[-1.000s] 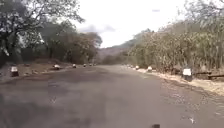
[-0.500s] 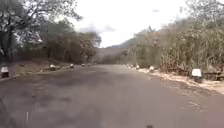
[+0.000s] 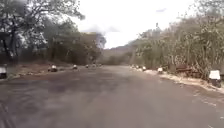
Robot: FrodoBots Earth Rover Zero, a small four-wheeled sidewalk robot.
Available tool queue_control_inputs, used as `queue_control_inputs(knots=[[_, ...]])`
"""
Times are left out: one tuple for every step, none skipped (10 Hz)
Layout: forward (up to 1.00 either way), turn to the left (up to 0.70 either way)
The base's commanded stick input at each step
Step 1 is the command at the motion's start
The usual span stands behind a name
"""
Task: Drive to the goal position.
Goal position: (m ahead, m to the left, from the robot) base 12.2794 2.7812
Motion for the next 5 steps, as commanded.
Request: queue_control_inputs(knots=[[1.00,0.00],[1.00,0.00],[1.00,0.00],[1.00,0.00],[1.00,0.00]])
